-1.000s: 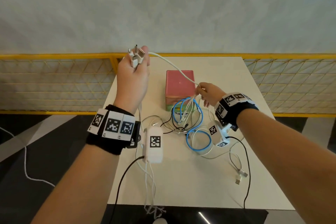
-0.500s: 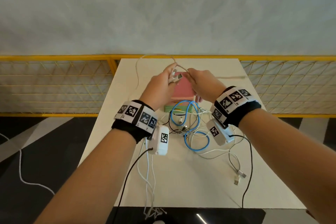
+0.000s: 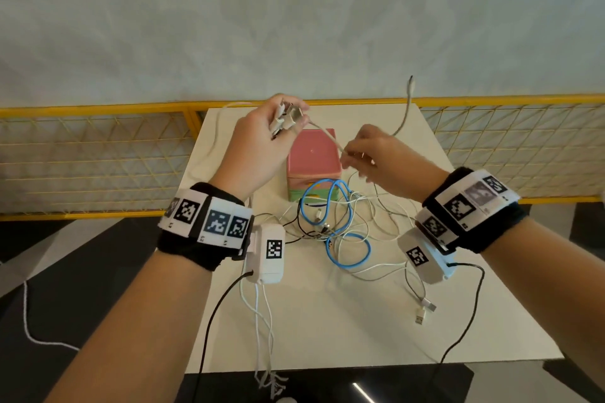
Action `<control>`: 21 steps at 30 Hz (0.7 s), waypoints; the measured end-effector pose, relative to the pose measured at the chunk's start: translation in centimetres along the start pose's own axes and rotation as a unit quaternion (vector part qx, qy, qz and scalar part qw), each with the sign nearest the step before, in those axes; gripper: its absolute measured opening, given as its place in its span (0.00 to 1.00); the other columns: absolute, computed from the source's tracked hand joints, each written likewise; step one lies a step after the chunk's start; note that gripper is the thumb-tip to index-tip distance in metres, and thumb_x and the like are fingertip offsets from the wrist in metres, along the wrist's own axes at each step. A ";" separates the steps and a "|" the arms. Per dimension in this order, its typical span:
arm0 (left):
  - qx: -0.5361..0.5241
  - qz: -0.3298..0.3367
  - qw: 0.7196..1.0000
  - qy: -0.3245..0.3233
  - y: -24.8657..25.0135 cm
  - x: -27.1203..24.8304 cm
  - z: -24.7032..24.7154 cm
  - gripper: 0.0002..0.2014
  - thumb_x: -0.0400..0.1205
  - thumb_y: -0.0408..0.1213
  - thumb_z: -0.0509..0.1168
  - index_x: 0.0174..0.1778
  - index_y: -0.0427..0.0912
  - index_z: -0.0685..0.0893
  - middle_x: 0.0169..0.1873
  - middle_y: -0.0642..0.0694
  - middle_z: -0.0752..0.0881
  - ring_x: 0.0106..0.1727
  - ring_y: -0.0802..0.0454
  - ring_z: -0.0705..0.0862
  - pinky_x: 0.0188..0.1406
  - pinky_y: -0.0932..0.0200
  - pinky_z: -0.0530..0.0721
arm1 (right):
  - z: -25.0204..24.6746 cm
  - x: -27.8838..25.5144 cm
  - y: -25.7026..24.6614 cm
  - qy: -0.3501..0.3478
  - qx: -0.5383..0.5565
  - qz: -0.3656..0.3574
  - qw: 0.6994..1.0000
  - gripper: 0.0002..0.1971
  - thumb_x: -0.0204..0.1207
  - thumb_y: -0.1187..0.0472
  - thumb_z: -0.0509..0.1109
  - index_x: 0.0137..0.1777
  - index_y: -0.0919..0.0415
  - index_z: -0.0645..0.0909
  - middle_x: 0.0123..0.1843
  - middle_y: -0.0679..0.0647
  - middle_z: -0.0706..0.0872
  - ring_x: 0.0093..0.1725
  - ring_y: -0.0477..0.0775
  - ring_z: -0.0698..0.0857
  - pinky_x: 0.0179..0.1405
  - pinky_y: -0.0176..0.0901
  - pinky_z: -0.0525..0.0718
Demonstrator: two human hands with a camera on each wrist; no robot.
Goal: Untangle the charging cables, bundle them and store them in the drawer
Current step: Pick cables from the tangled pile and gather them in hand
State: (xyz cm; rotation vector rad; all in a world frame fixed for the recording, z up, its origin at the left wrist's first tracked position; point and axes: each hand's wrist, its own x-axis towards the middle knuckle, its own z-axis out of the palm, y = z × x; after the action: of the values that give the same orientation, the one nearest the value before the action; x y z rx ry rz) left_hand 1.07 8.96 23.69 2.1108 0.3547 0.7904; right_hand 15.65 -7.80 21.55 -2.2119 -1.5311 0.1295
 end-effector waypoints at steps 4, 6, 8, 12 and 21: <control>-0.043 -0.011 0.999 0.016 1.5 -1.1 -0.5 0.08 0.85 0.40 0.65 0.56 0.45 0.88 0.20 0.63 0.78 0.23 0.67 0.75 0.32 0.67 0.72 | 0.5 -3.1 -2.9 -0.158 0.116 0.001 0.981 0.11 0.80 0.54 0.65 0.46 0.60 0.85 0.41 0.57 0.87 0.34 0.47 0.89 0.40 0.40 0.86; -0.065 -0.026 0.998 -0.001 2.4 -1.8 -0.5 0.14 0.88 0.41 0.60 0.47 0.40 0.90 0.15 0.55 0.74 0.18 0.62 0.70 0.26 0.70 0.69 | 1.1 -4.7 -4.3 -0.233 0.113 -0.005 0.966 0.15 0.79 0.48 0.65 0.45 0.60 0.85 0.40 0.55 0.89 0.36 0.46 0.89 0.41 0.37 0.85; -0.088 -0.029 0.995 -0.049 3.6 -2.8 -0.6 0.21 0.89 0.43 0.57 0.38 0.36 0.87 0.16 0.49 0.73 0.16 0.60 0.69 0.22 0.73 0.68 | 1.5 -6.1 -5.1 -0.308 0.101 -0.013 0.946 0.17 0.79 0.45 0.64 0.43 0.57 0.86 0.40 0.55 0.89 0.36 0.47 0.89 0.42 0.36 0.84; -0.134 -0.045 0.977 -0.159 5.3 -4.6 -1.0 0.26 0.89 0.47 0.53 0.27 0.36 0.70 0.19 0.42 0.73 0.17 0.51 0.66 0.19 0.66 0.66 | 1.0 -7.1 -5.9 -0.275 0.032 -0.023 0.961 0.25 0.80 0.41 0.60 0.34 0.60 0.83 0.29 0.54 0.85 0.28 0.48 0.83 0.36 0.35 0.79; -0.127 0.037 0.964 -0.232 8.3 -6.6 -0.8 0.26 0.91 0.43 0.43 0.28 0.35 0.68 0.54 0.42 0.87 0.53 0.37 0.82 0.48 0.68 0.78 | -0.5 -7.4 -9.5 -0.087 0.285 -0.077 0.951 0.11 0.83 0.58 0.59 0.58 0.63 0.78 0.53 0.59 0.85 0.52 0.49 0.84 0.57 0.42 0.82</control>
State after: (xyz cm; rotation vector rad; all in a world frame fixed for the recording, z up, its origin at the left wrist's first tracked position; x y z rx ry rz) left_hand -4.63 1.04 27.91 1.9952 -0.0764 0.3378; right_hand 4.78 -11.95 24.61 -1.6522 -1.5089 0.6457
